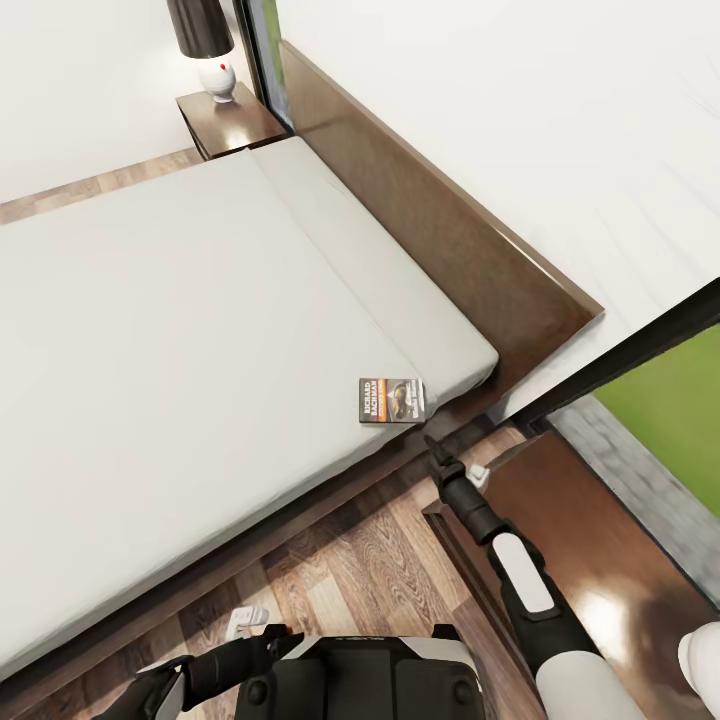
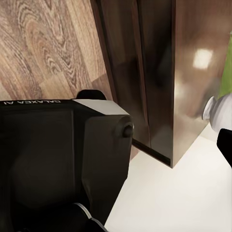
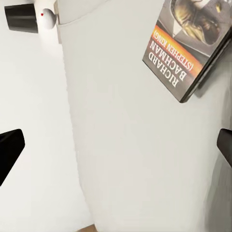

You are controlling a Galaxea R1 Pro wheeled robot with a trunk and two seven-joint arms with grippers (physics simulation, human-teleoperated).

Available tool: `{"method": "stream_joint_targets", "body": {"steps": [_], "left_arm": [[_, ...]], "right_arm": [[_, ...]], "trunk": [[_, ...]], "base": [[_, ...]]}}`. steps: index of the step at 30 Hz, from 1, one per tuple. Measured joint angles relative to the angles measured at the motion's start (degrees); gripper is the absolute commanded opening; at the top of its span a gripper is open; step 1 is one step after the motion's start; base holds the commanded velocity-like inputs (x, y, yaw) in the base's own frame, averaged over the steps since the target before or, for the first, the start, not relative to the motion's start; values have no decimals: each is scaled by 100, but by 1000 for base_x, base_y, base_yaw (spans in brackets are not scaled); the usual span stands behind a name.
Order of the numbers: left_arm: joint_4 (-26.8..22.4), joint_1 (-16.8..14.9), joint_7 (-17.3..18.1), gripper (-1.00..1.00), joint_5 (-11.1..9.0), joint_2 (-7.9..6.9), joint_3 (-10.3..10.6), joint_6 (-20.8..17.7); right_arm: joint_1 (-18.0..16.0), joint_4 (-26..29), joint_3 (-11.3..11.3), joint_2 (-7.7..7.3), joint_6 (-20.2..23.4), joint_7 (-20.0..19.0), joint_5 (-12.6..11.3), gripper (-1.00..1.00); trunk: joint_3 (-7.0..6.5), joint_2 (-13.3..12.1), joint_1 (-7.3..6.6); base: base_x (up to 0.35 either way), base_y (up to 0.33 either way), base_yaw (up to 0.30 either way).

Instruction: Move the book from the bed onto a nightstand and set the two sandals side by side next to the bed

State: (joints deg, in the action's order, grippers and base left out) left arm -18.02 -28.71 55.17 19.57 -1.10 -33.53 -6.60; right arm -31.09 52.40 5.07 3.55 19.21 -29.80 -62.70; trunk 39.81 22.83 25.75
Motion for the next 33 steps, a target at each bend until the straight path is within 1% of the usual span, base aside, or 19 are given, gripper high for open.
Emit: {"method": "stream_joint_targets", "body": {"steps": [7, 33], "left_arm": [[2, 0, 0, 100, -1, -1, 0, 0], [5, 0, 1, 100, 5, 1, 0, 0]], "right_arm": [[0, -42, -7, 0, -1, 0, 26, 100], [0, 7, 9, -25, 11, -16, 24, 100]], "trunk": [[41, 0, 0], [274, 0, 0]], "base": [[0, 0, 0], [0, 0, 0]]}}
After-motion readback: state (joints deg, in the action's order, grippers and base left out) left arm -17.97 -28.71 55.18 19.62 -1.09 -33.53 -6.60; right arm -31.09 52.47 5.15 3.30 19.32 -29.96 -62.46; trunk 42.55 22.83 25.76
